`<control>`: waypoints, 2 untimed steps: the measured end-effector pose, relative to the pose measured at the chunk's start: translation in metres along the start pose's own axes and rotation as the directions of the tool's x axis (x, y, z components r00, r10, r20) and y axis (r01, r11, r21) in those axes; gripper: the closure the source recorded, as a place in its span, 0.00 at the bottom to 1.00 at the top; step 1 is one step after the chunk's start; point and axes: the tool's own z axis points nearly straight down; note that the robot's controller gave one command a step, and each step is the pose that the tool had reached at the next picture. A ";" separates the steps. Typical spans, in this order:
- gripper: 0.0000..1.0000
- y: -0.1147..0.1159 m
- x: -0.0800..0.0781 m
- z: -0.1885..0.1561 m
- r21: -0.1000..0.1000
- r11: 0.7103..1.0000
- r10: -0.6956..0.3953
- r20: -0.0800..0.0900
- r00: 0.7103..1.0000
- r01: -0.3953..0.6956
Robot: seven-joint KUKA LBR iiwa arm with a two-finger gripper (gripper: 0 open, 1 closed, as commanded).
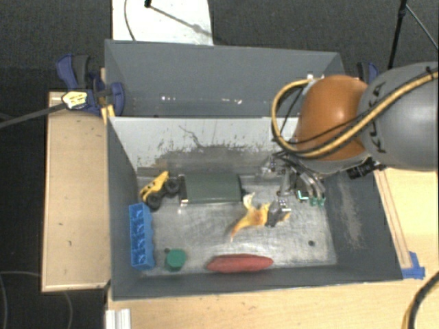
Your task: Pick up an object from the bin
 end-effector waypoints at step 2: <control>0.00 0.005 0.001 0.015 -0.001 0.998 0.070 0.016 0.997 -0.070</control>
Offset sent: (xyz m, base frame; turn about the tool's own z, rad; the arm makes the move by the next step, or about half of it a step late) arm -0.0142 0.0187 -0.0669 0.1733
